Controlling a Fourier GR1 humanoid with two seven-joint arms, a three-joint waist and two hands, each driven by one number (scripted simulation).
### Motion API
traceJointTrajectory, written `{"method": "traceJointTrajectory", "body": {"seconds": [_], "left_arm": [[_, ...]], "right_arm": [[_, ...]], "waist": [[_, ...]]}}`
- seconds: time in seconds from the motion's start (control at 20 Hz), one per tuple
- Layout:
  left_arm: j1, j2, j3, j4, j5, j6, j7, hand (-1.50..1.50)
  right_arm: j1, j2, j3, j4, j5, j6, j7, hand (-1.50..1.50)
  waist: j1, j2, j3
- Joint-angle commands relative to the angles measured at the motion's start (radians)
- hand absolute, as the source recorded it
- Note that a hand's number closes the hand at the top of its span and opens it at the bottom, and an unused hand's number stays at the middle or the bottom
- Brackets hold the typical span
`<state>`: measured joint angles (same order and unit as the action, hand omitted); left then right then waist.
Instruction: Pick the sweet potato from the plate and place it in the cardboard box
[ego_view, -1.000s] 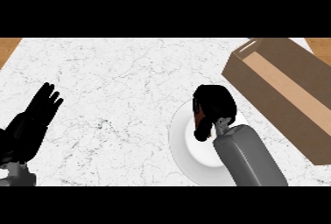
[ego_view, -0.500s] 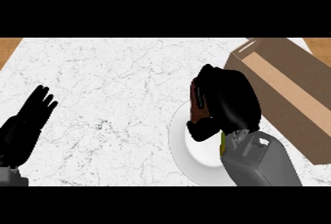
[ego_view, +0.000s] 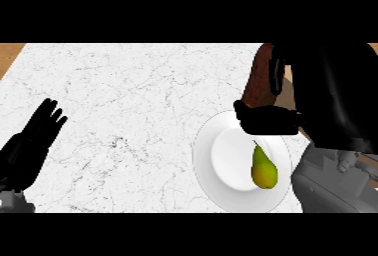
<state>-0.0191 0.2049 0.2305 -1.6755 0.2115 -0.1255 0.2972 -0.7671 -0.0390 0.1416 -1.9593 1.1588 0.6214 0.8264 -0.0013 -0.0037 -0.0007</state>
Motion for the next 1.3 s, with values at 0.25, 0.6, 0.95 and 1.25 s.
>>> {"method": "traceJointTrajectory", "body": {"seconds": [0.25,0.6,0.95,1.25], "left_arm": [[-0.034,0.01,0.015,0.049,0.015,-0.023,-0.012,0.0],[-0.032,-0.018,-0.008,0.071,-0.026,-0.012,-0.062,0.0],[-0.057,-0.037,-0.022,0.078,-0.047,0.018,-0.045,0.0],[-0.03,-0.013,-0.001,0.002,-0.018,0.011,0.023,0.0]], "right_arm": [[-0.036,-0.183,-0.241,0.066,-0.057,0.027,-0.099,1.5],[0.028,-0.29,-0.294,0.24,-0.078,-0.125,-0.292,1.5],[0.064,-0.269,-0.275,0.414,-0.046,-0.312,-0.38,1.5],[0.149,-0.282,-0.344,0.528,-0.13,-0.357,-0.49,1.5]], "waist": [[0.0,0.004,0.001],[0.006,0.007,0.001],[0.007,0.006,0.001],[0.006,0.004,0.001]]}}
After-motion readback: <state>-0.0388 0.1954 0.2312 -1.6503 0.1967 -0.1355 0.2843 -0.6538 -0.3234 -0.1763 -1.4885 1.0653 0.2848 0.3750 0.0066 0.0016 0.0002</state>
